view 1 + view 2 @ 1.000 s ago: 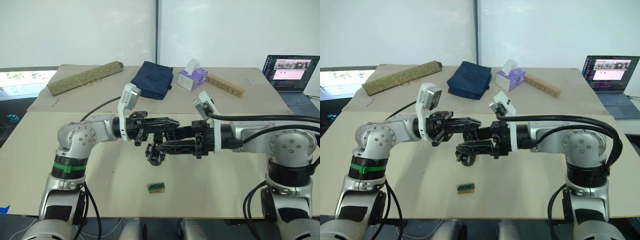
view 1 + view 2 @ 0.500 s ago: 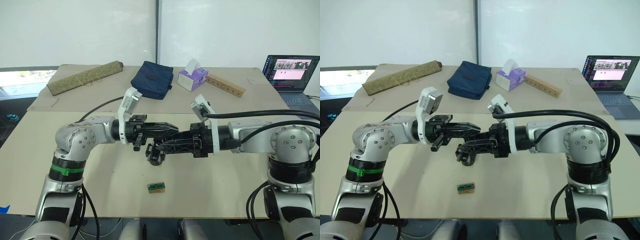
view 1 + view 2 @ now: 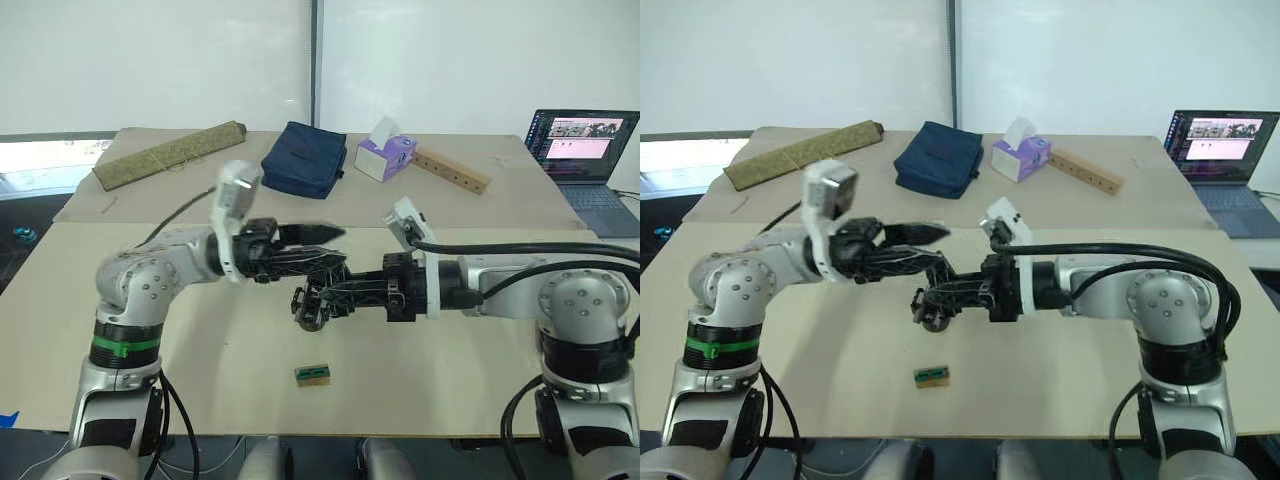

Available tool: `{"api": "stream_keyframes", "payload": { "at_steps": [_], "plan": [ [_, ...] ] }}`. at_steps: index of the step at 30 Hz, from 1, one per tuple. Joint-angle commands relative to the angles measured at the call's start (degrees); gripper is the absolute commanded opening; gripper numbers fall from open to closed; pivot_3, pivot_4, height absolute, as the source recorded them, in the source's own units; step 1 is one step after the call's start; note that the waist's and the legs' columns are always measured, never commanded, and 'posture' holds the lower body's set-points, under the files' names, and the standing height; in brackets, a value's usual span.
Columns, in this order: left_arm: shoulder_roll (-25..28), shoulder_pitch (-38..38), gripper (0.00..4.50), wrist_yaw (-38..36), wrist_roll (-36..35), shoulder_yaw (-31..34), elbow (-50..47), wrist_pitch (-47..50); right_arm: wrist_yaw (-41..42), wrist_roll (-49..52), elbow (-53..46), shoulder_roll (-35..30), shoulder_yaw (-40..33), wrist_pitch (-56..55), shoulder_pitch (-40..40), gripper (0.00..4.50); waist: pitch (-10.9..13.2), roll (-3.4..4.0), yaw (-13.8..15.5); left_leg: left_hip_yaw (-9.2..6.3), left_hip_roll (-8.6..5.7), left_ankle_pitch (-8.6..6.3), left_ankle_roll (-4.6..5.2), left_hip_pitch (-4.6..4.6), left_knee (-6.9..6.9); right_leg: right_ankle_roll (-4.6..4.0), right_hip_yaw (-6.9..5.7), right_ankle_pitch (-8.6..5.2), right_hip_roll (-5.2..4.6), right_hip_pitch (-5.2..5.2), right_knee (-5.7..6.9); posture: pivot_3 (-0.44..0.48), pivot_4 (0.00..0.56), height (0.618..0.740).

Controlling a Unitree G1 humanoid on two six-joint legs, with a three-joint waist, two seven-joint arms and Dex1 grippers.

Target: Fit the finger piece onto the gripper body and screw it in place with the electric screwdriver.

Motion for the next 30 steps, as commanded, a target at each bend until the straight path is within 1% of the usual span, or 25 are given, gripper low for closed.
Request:
{"api": "stream_keyframes", "payload": {
  "at_steps": [1,3,7,8,9,12,16,22,27,30],
  "plan": [
    [6.3,2.3,4.5,-8.4,9.2,1.2,3.8,-13.2,7.3,-8.1,-5.3,-3.4,-0.4,-8.0,2.7,0.45,0.0,0.02,0.0,0.0,0.0,0.0,0.0,0.0,0.0,-0.01,-0.01,0.0,0.04,-0.01,0.0,0.0,0.15,0.74],
    [7.8,2.8,4.5,-10.7,11.8,0.7,6.1,-17.5,10.1,-10.7,-6.0,-4.0,0.0,-10.8,4.2,0.45,0.0,0.02,0.2,0.01,0.02,0.0,0.0,0.02,0.0,-0.04,-0.03,-0.01,0.08,-0.02,0.01,0.0,0.15,0.74],
    [10.9,5.6,4.5,-18.3,24.4,0.4,20.5,-43.1,15.9,-20.5,-8.1,-4.5,1.6,-20.7,10.4,0.45,0.0,0.02,0.3,0.04,0.01,0.0,0.0,0.02,0.01,-0.05,-0.05,0.0,0.06,0.04,-0.07,0.0,0.15,0.74],
    [11.6,6.6,4.5,-19.4,26.8,-0.4,23.1,-47.3,17.6,-22.7,-8.4,-4.5,2.1,-23.3,12.0,0.45,0.0,0.02,0.3,0.05,0.01,0.0,0.0,0.01,0.0,-0.06,-0.04,0.0,0.05,0.02,-0.08,0.0,0.15,0.74],
    [11.7,7.7,4.5,-19.3,27.7,-0.8,25.0,-48.1,19.7,-25.7,-8.4,-4.1,2.7,-27.3,13.9,0.45,0.0,0.02,0.3,0.06,0.01,0.0,0.0,-0.02,0.01,-0.05,-0.04,0.0,0.03,0.0,-0.09,0.0,0.15,0.74],
    [9.5,10.1,4.5,-17.5,29.7,-1.6,29.8,-50.2,24.0,-33.9,-6.8,-3.3,5.1,-36.7,17.8,0.45,0.0,0.01,0.4,0.06,0.07,-0.01,0.01,-0.12,0.03,-0.01,-0.03,0.01,-0.05,-0.06,-0.09,0.0,0.15,0.74],
    [5.2,10.4,4.5,-15.4,35.4,-5.7,35.5,-56.0,27.8,-38.4,-3.1,-0.7,5.6,-44.5,20.2,0.45,0.0,-0.01,0.7,0.05,0.08,-0.01,0.02,-0.17,0.17,0.06,-0.05,0.05,-0.05,-0.04,-0.05,0.0,0.15,0.74],
    [-2.8,8.2,4.5,-12.6,38.7,-9.7,39.8,-58.9,33.1,-44.3,-1.2,-1.1,8.5,-50.1,22.8,0.45,0.0,-0.03,0.9,0.04,0.02,-0.01,0.02,-0.13,0.16,0.07,-0.05,0.07,-0.02,-0.02,-0.02,0.0,0.15,0.74],
    [-7.4,5.5,4.5,-12.1,40.5,-12.1,44.7,-60.0,34.1,-44.3,-1.9,-0.7,8.0,-50.2,24.0,0.45,0.0,-0.03,0.7,0.02,-0.02,0.0,0.02,-0.08,0.16,0.05,-0.05,0.07,0.02,-0.01,0.05,0.0,0.15,0.74],
    [-9.4,4.3,4.5,-12.6,40.0,-12.3,45.9,-59.6,33.8,-44.1,-2.4,-0.6,7.4,-49.7,24.4,0.45,0.0,-0.03,0.5,0.02,-0.02,-0.01,0.02,-0.07,0.16,0.05,-0.05,0.07,0.02,0.0,0.04,0.0,0.15,0.74]
  ]
}}
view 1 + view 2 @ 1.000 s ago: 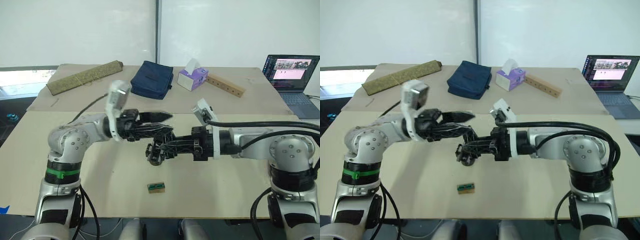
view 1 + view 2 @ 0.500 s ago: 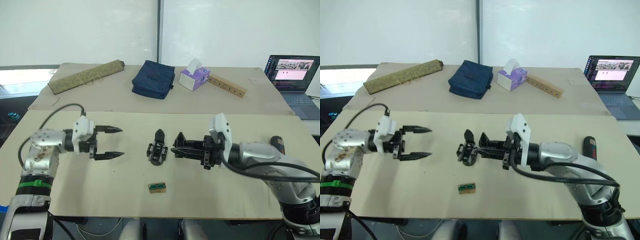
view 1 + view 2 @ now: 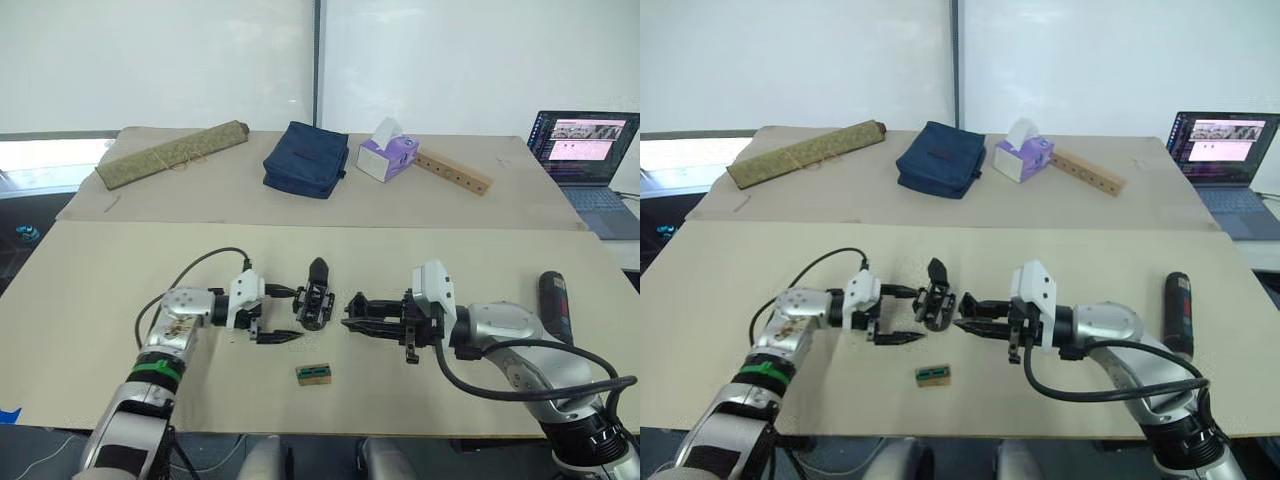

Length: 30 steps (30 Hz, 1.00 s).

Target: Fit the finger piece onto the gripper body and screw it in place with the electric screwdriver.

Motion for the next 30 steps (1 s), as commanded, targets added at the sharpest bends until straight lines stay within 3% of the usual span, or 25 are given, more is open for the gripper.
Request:
{"api": "stream_keyframes", "payload": {
  "at_steps": [1,9,12,15,23,30],
  "plan": [
    [-1.4,-2.0,4.5,-1.2,-0.4,-0.4,1.3,-0.3,0.0,0.9,-2.3,0.3,-2.0,-0.8,0.3,0.45,0.0,0.0,-0.1,-0.01,0.0,0.0,0.0,0.0,0.0,0.0,0.0,0.0,0.0,0.0,0.0,0.0,0.15,0.74],
    [-4.5,-4.9,4.5,0.1,1.3,-1.0,6.8,-1.5,0.1,0.6,-3.0,0.0,-1.6,-0.6,0.0,0.45,0.0,0.0,-0.1,-0.03,-0.06,0.0,0.0,0.0,0.01,0.01,-0.01,0.0,-0.02,0.01,0.01,0.0,0.15,0.74],
    [-4.2,-5.1,3.66,-1.1,2.1,-1.4,8.6,-2.4,-0.2,0.1,-2.5,0.7,-1.1,-0.9,-1.0,0.45,0.0,0.0,-0.2,-0.03,-0.06,0.0,0.0,0.02,0.01,0.0,-0.01,0.0,-0.02,0.02,0.02,0.0,0.15,0.74],
    [-3.8,-5.3,2.34,-1.6,2.9,-1.6,9.4,-3.1,-0.5,-0.6,-1.7,1.8,-0.3,-1.4,-2.2,0.45,0.0,0.0,-0.3,-0.04,-0.05,0.0,0.0,0.14,0.01,0.0,0.0,0.0,-0.01,0.14,0.04,0.0,0.15,0.74],
    [-4.9,-6.2,2.34,1.9,3.4,-1.0,9.6,-3.7,-2.2,-6.1,3.6,9.1,4.6,-3.2,-8.4,0.45,0.0,0.0,-0.3,-0.04,-0.05,0.0,0.0,0.17,0.02,0.0,-0.01,0.0,0.0,0.14,0.07,0.0,0.15,0.74],
    [-5.8,-4.4,2.34,5.6,2.5,-0.9,3.2,2.1,-4.3,-12.3,8.8,13.5,7.5,-6.4,-11.1,0.45,0.0,0.0,0.0,-0.07,-0.13,0.0,0.0,0.16,0.05,0.02,-0.02,0.01,-0.06,0.15,0.09,0.0,0.15,0.74]
  ]
}}
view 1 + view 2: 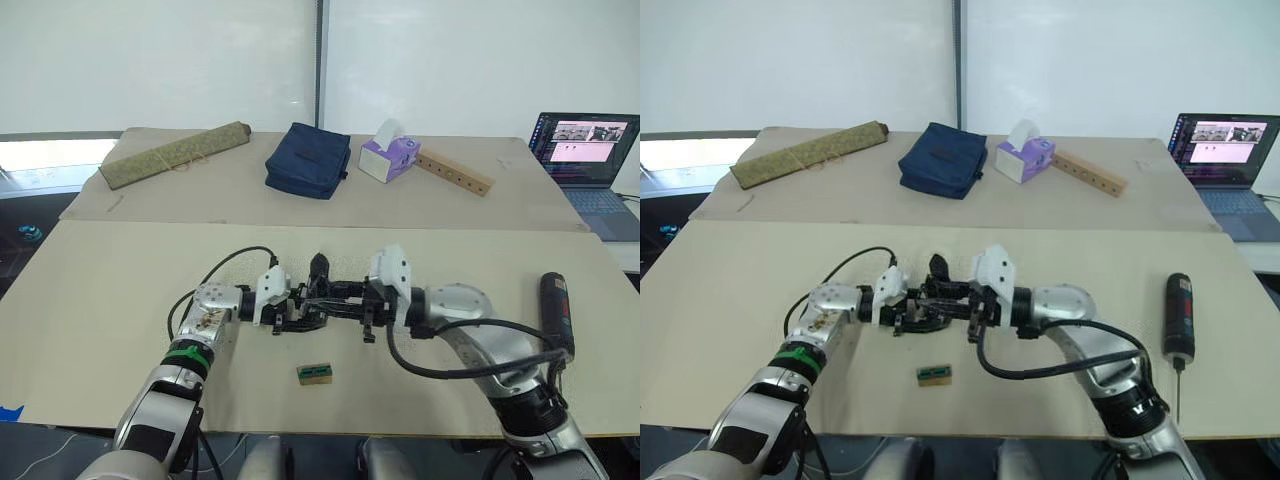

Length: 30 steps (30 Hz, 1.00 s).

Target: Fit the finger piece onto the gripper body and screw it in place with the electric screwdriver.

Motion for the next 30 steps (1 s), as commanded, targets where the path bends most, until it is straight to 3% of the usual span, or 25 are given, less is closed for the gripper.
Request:
{"api": "stream_keyframes", "payload": {
  "at_steps": [1,12,30],
  "plan": [
    [-0.1,1.5,2.34,1.7,-0.2,0.1,-4.7,2.2,-1.1,-2.0,0.7,1.4,0.4,-2.6,-1.1,0.45,0.0,0.0,-0.1,0.0,-0.01,0.0,0.0,-0.01,-0.01,0.0,0.01,0.0,0.0,-0.02,0.02,0.0,0.15,0.74],
    [0.3,4.7,2.34,1.0,-0.6,-1.1,-9.2,7.1,1.4,-3.3,7.5,3.6,1.0,-4.4,-2.8,0.45,0.0,0.01,-0.2,-0.02,0.0,0.0,0.0,0.02,-0.01,0.0,0.0,0.0,0.0,-0.02,0.05,0.0,0.15,0.74],
    [1.0,4.8,2.34,1.6,0.5,-1.9,-8.8,6.9,6.0,-3.1,14.1,5.1,1.9,-5.7,-2.0,0.45,0.0,0.02,-0.3,0.01,-0.01,0.0,0.0,0.23,-0.03,-0.01,0.03,-0.01,-0.01,0.04,0.39,0.0,0.15,0.74]
  ]
}}
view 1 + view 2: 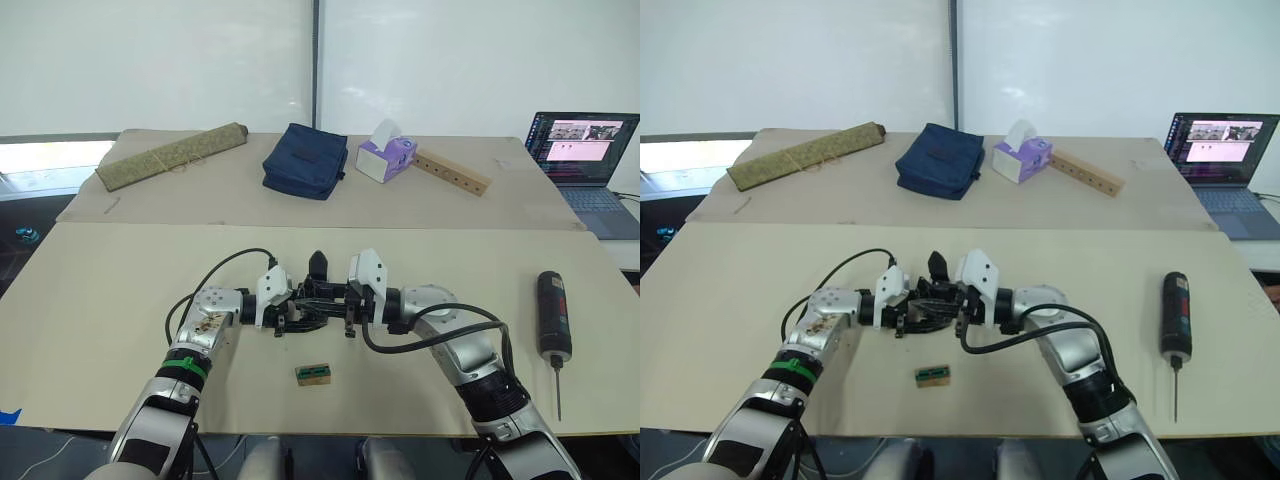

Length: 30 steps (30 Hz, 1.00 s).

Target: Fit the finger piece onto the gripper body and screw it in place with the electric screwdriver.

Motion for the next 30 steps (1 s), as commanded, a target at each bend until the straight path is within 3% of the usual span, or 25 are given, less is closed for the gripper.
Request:
{"api": "stream_keyframes", "payload": {
  "at_steps": [1,7,15,22,30],
  "plan": [
    [0.0,0.6,2.34,-0.5,0.6,-1.1,-0.2,0.4,1.8,0.8,-0.1,-0.6,0.6,2.6,0.6,0.45,0.0,0.0,0.0,0.0,0.0,0.0,0.0,0.02,0.0,0.0,0.0,0.0,0.0,0.0,0.0,0.0,0.15,0.74],
    [0.1,0.6,2.34,0.0,0.9,-1.0,0.2,0.3,1.9,2.0,-1.5,-0.9,0.6,6.0,1.9,0.45,0.0,0.01,0.1,0.01,-0.01,0.0,0.0,0.08,-0.01,0.0,0.0,-0.01,-0.01,0.05,0.0,0.0,0.15,0.74],
    [0.1,1.1,2.34,-0.3,0.6,-1.2,-0.4,0.3,-2.4,1.1,4.3,1.5,-1.5,7.6,1.7,0.45,0.0,0.02,0.0,0.01,-0.01,0.0,0.0,0.17,-0.01,0.01,0.02,-0.02,0.0,0.09,0.05,0.0,0.15,0.74],
    [0.2,1.3,2.34,-0.9,0.4,-1.3,-0.5,0.5,0.3,-5.0,12.6,-0.3,3.6,2.3,0.4,0.45,-0.4,0.03,-0.5,0.01,0.01,0.0,0.0,0.49,-0.07,-0.04,0.05,-0.06,0.03,0.33,0.06,0.0,0.15,0.74],
    [0.4,1.5,2.34,-0.7,0.2,-0.9,-0.7,0.7,1.2,-5.3,13.4,-0.4,5.1,1.3,0.3,0.45,-0.5,0.04,-0.6,0.03,0.1,-0.04,0.02,1.14,-0.26,-0.14,0.03,-0.2,0.08,0.9,0.01,0.0,0.15,0.74]
  ]
}}
